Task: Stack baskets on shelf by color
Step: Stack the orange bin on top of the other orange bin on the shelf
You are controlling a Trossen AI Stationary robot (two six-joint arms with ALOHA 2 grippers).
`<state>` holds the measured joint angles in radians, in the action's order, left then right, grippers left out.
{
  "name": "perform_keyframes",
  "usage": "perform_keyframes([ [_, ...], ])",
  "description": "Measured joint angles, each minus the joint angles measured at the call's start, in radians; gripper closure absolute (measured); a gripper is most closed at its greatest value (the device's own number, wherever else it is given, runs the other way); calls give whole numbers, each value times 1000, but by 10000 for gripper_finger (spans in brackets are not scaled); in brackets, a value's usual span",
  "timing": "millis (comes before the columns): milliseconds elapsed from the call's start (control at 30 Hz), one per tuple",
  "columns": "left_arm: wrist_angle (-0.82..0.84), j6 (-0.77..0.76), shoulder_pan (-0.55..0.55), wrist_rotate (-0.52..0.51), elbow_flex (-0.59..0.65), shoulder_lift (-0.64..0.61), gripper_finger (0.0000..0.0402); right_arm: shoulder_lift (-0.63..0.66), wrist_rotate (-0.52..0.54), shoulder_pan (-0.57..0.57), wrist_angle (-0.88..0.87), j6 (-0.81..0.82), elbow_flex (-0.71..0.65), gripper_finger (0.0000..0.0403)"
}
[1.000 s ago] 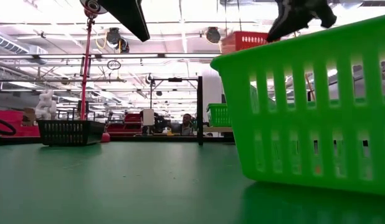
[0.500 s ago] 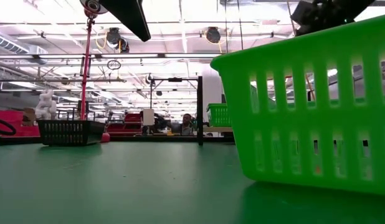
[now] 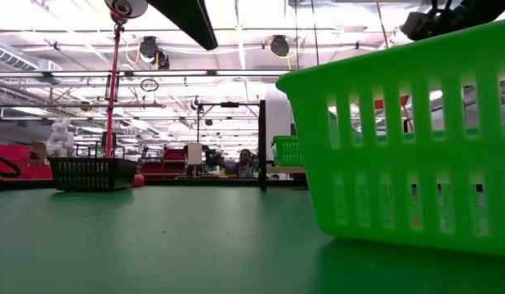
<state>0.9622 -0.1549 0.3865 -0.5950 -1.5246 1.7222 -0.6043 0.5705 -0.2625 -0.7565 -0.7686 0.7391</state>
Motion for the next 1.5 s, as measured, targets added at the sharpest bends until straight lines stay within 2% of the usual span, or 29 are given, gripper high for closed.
perform_keyframes([
  [300,-2,87,-20,22,0,0,243,68,-232,-192,-12,-140,0,398],
  [667,-26,153,-59,36,0,0,243,22,-438,-474,-19,-219,0,398],
  [1067,-51,178,-74,81,0,0,243,-91,-501,-648,18,-258,0,399],
  [1500,-51,178,-73,82,0,0,243,-120,-549,-723,9,-299,0,399],
])
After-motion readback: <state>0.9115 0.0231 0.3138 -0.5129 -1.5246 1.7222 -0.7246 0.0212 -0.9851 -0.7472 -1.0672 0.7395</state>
